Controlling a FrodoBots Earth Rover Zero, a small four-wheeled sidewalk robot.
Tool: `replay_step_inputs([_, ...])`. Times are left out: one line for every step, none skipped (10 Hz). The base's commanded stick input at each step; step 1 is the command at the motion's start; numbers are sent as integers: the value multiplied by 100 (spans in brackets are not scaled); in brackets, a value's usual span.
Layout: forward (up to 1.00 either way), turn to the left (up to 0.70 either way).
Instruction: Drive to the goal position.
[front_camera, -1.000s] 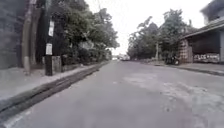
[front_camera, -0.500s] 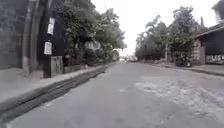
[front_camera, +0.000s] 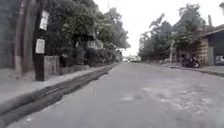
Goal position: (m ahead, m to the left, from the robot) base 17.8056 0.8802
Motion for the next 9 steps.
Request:
replay_step_inputs([100, -28])
replay_step_inputs([100, -28])
replay_step_inputs([100, -28])
replay_step_inputs([100, -28])
replay_step_inputs([100, -28])
replay_step_inputs([100, -28])
replay_step_inputs([100, -28])
replay_step_inputs([100, -28])
replay_step_inputs([100, -28])
